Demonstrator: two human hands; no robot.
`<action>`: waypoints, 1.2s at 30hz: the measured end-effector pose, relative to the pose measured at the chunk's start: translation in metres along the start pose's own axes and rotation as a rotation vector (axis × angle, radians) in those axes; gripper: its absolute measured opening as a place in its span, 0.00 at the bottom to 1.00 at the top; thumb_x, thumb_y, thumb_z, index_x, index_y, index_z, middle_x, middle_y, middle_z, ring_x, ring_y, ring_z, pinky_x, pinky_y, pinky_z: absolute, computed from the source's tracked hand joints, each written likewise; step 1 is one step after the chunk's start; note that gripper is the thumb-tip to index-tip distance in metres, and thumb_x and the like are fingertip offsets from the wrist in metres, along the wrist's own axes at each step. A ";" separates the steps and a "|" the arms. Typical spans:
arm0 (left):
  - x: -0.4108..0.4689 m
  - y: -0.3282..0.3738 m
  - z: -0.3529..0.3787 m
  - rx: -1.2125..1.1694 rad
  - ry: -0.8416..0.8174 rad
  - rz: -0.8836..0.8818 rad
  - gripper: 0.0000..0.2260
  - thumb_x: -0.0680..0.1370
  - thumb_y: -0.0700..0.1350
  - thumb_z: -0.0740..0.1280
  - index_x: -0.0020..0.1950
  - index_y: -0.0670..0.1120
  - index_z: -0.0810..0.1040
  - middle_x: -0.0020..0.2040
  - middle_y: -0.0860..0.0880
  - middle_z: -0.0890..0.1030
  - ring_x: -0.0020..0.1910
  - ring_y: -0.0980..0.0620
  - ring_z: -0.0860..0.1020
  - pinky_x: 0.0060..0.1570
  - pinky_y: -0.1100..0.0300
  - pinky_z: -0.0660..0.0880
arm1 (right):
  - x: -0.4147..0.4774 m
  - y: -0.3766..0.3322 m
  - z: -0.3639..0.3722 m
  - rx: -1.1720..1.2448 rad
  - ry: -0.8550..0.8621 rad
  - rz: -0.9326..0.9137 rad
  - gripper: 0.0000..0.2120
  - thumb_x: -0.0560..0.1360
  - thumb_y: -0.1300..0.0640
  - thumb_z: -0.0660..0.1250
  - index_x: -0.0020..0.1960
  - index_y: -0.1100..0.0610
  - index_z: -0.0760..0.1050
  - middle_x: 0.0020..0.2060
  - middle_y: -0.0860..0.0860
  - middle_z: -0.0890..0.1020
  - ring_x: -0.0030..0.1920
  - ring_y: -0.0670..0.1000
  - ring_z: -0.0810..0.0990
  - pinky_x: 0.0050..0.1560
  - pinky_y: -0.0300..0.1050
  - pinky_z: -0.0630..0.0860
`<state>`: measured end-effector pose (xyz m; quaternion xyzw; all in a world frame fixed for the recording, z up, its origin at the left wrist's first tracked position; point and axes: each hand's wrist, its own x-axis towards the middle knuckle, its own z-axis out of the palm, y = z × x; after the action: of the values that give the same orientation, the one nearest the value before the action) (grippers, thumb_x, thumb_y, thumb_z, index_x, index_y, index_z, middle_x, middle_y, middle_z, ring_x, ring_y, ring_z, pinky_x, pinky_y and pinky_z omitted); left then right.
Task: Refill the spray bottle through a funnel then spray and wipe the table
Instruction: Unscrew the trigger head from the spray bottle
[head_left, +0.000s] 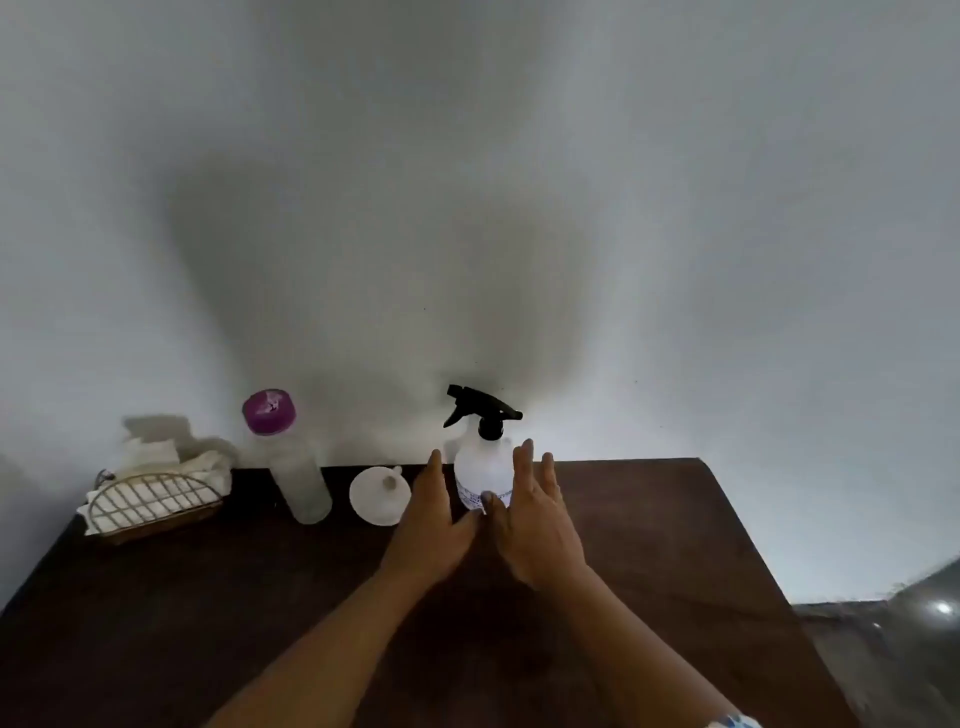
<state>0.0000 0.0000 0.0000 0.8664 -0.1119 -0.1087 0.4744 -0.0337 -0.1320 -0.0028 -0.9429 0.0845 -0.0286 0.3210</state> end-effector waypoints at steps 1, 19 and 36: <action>0.006 -0.001 0.003 0.014 0.014 0.004 0.39 0.75 0.52 0.67 0.76 0.47 0.44 0.77 0.47 0.52 0.74 0.50 0.55 0.66 0.60 0.56 | 0.007 0.004 0.003 -0.005 0.008 -0.003 0.36 0.79 0.42 0.52 0.76 0.54 0.35 0.77 0.49 0.44 0.70 0.48 0.30 0.75 0.56 0.52; 0.052 -0.025 0.041 -0.013 -0.092 0.051 0.34 0.77 0.36 0.61 0.76 0.54 0.46 0.76 0.50 0.56 0.71 0.55 0.60 0.70 0.57 0.62 | 0.051 0.026 0.036 0.197 0.096 0.057 0.28 0.79 0.46 0.56 0.76 0.46 0.51 0.64 0.51 0.75 0.69 0.55 0.64 0.64 0.49 0.67; -0.139 -0.030 0.014 -0.102 -0.063 0.277 0.24 0.77 0.42 0.64 0.61 0.68 0.60 0.58 0.67 0.69 0.60 0.73 0.68 0.57 0.78 0.63 | -0.127 -0.038 0.049 0.364 0.204 0.167 0.13 0.77 0.46 0.62 0.59 0.48 0.70 0.52 0.49 0.79 0.57 0.51 0.76 0.54 0.54 0.77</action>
<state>-0.1336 0.0457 -0.0218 0.8134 -0.2397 -0.0750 0.5247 -0.1480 -0.0505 -0.0179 -0.8513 0.1879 -0.1120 0.4769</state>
